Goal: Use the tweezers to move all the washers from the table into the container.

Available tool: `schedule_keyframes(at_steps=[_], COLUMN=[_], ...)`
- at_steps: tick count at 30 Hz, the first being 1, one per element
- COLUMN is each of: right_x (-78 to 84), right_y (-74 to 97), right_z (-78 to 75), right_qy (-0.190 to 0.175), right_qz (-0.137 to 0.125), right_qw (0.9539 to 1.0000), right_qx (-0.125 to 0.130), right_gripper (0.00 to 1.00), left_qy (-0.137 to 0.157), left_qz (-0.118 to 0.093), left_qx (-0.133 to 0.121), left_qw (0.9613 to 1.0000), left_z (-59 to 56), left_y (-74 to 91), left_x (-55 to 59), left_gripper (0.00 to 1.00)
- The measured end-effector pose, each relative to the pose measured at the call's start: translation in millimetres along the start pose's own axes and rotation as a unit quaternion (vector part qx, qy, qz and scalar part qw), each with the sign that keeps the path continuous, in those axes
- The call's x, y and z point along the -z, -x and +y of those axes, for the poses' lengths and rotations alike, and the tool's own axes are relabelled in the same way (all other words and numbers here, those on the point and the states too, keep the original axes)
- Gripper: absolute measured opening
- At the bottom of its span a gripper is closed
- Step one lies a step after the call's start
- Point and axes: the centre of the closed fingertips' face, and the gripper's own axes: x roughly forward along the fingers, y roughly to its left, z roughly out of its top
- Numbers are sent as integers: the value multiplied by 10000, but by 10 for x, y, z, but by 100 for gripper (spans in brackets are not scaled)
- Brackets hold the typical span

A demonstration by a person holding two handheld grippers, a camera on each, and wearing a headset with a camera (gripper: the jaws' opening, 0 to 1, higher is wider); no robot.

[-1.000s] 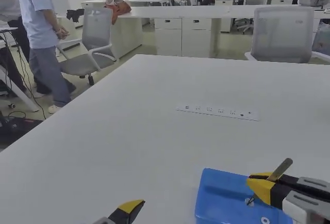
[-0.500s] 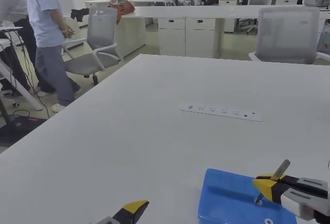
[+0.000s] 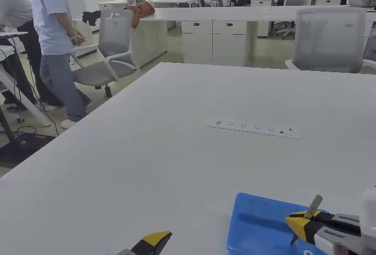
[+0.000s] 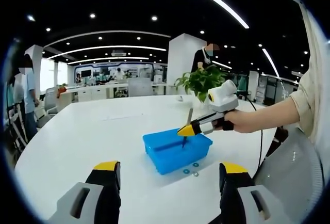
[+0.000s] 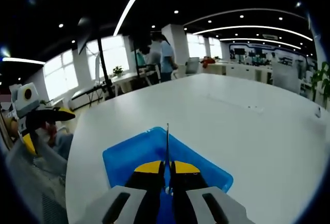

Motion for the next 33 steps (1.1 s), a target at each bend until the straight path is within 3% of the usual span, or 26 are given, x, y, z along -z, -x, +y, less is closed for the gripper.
schedule_keyframes(at_steps=[15,27,33], right_x=[106,43,-72], right_y=[-53,-21,46], right_z=[42,58,55], right_qy=[117,32,-18], right_qz=[136,-5,-162], right_qw=[9998,9999,9998], right_qx=[-90,-113,-86], right_gripper=[3,4,4], left_qy=[-33,-37,-43], left_qz=[70,86,45], left_qx=[27,33,29], left_qw=[10000,10000,10000], left_z=[-11,-11,-9], left_y=[-9,-11,-7], left_x=[24,29,13], left_gripper=[79,79,80])
